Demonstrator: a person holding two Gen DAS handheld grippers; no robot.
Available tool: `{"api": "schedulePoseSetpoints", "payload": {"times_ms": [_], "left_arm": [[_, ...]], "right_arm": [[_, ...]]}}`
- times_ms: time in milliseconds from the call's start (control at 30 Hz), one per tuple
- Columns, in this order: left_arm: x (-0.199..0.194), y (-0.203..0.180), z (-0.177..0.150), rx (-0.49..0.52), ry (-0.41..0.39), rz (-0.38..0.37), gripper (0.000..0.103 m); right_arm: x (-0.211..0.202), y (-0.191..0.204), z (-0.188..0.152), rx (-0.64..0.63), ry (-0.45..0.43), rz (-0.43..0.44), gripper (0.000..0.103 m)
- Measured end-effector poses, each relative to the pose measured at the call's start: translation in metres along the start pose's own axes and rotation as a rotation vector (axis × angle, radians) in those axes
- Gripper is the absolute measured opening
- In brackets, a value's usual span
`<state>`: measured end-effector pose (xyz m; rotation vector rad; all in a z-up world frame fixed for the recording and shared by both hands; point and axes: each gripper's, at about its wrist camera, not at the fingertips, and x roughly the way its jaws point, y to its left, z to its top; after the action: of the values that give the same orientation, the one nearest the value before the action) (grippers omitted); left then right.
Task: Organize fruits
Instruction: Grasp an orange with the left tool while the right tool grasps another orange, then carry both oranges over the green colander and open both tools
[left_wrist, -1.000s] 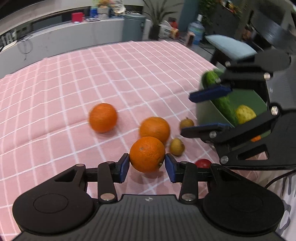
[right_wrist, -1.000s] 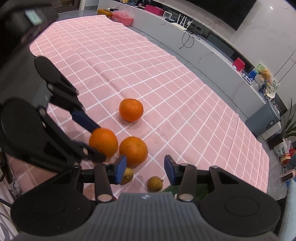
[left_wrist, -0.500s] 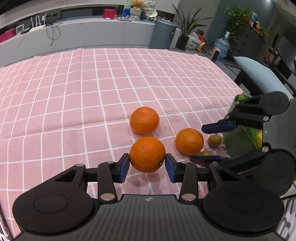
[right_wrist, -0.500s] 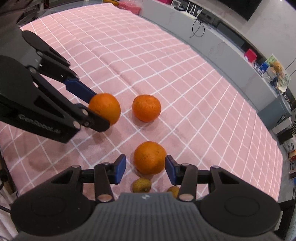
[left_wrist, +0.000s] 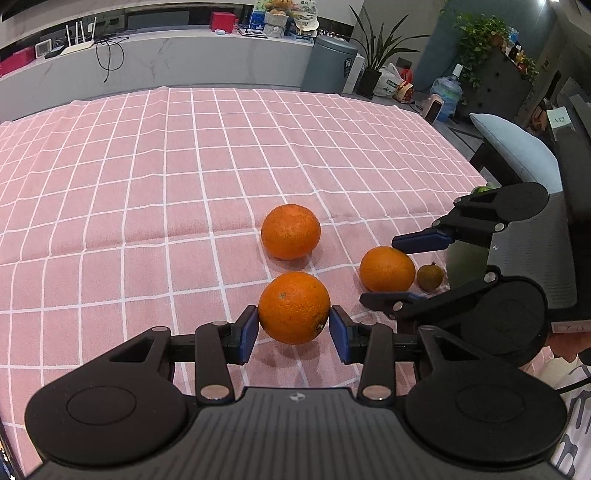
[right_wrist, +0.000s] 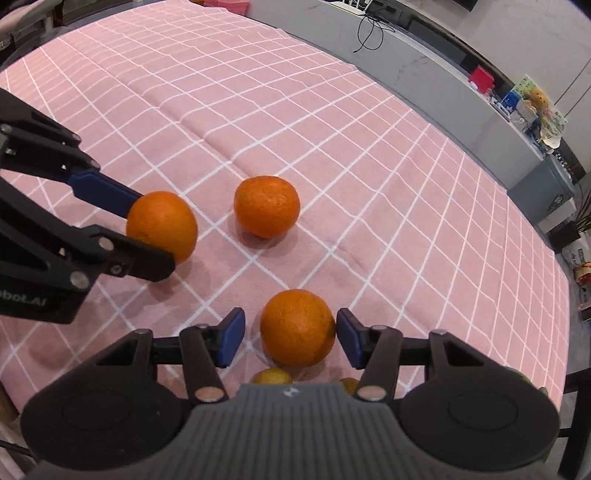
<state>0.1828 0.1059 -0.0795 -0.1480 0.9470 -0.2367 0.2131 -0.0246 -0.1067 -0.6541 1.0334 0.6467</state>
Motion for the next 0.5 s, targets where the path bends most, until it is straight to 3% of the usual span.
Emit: {"api": "schedulePoseSetpoints", "payload": {"times_ms": [67, 267, 500], "left_arm": [[-0.001, 0.0, -0.001, -0.003, -0.002, -0.001, 0.047], [-0.005, -0.002, -0.004, -0.015, -0.015, 0.002, 0.047], [-0.018, -0.008, -0.004, -0.039, -0.059, -0.025, 0.047]], "right_arm": [[0.001, -0.001, 0.0, -0.005, -0.001, -0.022, 0.042], [-0.008, -0.003, -0.003, 0.028, -0.032, -0.026, 0.041], [-0.046, -0.001, -0.005, 0.032, -0.103, -0.027, 0.041]]}}
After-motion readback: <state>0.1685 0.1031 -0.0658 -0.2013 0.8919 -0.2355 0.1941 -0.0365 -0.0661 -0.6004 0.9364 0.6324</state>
